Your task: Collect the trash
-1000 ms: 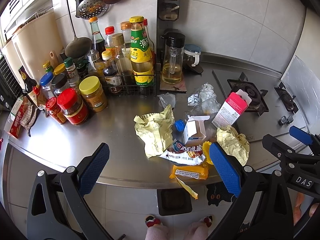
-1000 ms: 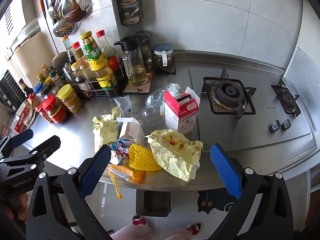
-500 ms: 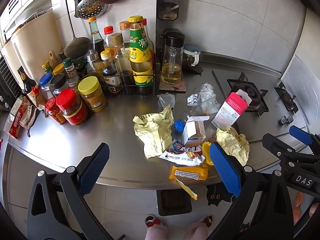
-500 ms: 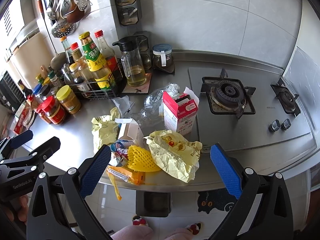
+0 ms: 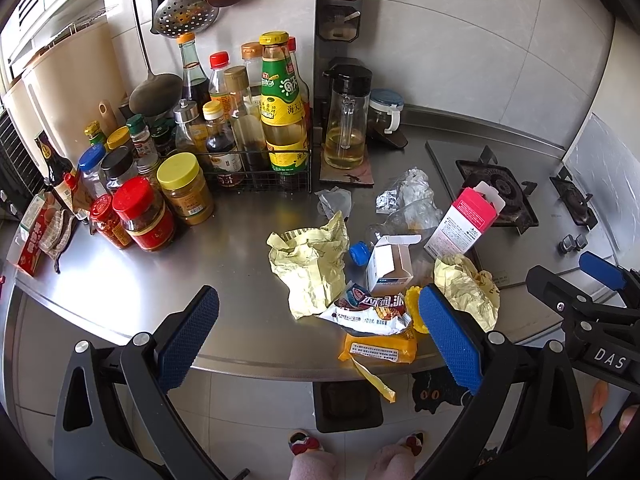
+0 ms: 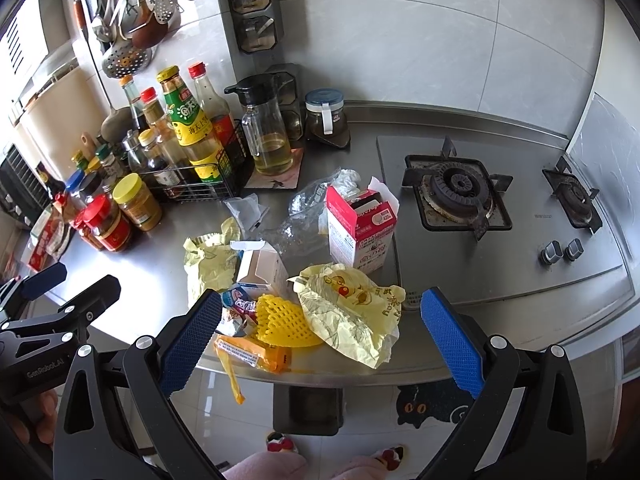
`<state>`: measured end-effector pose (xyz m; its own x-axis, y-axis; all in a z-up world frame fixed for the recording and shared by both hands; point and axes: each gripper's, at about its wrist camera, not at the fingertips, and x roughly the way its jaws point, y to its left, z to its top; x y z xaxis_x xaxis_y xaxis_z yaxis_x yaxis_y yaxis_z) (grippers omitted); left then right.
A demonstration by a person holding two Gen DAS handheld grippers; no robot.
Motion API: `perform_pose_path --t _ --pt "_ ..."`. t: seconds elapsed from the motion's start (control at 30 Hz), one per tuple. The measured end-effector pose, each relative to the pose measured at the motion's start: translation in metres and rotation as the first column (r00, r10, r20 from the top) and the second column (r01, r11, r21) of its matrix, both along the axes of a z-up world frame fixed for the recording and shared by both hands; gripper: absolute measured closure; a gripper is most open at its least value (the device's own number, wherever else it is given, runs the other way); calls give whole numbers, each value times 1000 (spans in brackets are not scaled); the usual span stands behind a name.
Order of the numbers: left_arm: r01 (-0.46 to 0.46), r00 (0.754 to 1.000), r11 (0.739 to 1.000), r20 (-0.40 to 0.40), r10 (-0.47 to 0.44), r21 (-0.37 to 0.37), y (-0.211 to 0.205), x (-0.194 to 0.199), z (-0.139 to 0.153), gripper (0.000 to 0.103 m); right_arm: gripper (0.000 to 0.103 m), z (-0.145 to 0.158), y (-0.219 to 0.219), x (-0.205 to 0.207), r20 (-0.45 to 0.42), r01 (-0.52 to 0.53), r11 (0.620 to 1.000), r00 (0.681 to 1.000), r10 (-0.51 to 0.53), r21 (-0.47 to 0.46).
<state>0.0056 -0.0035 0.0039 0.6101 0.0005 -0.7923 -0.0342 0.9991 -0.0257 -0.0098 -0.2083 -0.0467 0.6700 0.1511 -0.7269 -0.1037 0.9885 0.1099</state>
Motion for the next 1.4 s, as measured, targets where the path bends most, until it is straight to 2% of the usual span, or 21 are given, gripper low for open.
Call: perform_pose_path --t 0.33,0.5,0.6,0.83,1.07,1.23,1.4 --pt "2 1000 1000 -4 -2 -4 0 1 -1 8 3 -3 -5 3 9 1 1000 1000 -1 20" --pt "13 1000 1000 -4 -13 -21 1 0 -8 8 3 -8 -2 -5 75 20 998 997 -16 -51" --pt "19 1000 1000 9 -19 -6 1 -2 -12 8 3 -13 -6 -4 77 12 1000 997 -10 -26" --pt "60 997 995 -48 -63 -75 4 1 -39 8 3 -37 -28 3 -5 -10 994 1000 10 105" --pt "124 985 989 -111 -132 -81 -6 -6 -74 9 4 -63 -30 0 -7 -27 999 1000 27 -23" --pt "140 972 983 -170 -160 -121 -14 -12 -104 19 17 -89 -32 4 -34 -77 996 997 75 -43" --pt "133 959 978 -229 -168 -159 -24 -16 -134 33 20 -112 -30 8 -6 -131 987 991 131 -91"
